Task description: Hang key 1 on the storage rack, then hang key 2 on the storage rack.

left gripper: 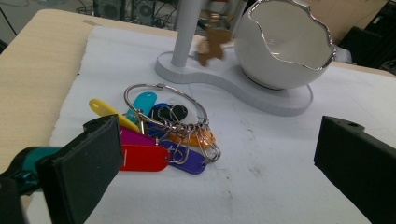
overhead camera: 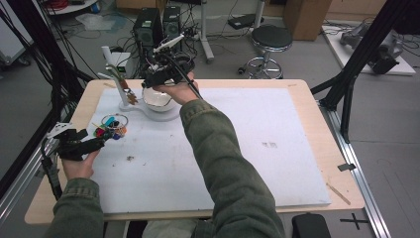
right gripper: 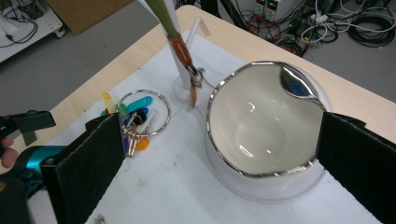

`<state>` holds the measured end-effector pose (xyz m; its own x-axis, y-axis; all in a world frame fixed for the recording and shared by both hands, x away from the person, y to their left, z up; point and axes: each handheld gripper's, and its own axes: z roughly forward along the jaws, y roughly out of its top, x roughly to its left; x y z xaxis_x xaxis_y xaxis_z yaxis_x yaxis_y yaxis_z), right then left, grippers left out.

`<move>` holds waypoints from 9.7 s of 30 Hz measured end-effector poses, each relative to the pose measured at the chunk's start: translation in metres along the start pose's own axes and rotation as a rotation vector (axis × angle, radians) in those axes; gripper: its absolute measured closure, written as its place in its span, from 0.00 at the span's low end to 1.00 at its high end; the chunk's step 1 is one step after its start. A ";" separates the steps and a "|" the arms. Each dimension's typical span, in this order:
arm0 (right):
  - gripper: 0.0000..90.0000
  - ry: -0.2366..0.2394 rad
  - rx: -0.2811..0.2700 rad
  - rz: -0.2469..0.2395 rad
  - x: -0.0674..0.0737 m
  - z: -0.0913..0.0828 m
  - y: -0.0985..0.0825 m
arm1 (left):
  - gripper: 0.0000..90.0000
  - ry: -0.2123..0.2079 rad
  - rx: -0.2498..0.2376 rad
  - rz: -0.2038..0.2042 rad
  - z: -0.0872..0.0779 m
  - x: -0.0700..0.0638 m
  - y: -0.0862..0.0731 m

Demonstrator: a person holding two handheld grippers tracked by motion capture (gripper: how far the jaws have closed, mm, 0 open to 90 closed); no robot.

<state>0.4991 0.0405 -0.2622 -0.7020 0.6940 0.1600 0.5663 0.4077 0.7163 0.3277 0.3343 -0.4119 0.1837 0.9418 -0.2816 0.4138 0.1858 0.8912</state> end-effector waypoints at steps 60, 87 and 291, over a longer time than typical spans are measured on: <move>0.01 -0.082 -0.015 0.051 -0.062 -0.077 -0.101 | 0.02 0.001 0.025 0.026 -0.001 -0.005 -0.001; 0.01 -0.151 0.016 0.143 -0.094 -0.102 -0.153 | 0.02 -0.001 0.039 0.036 -0.001 -0.007 -0.002; 0.01 -0.332 -0.193 0.382 -0.142 -0.193 -0.343 | 0.82 0.090 0.607 0.443 0.113 -0.015 0.037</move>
<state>0.3211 -0.3127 -0.3995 -0.2700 0.9344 0.2324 0.6427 -0.0049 0.7661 0.4409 0.2957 -0.4149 0.3844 0.9165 0.1108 0.7412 -0.3779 0.5548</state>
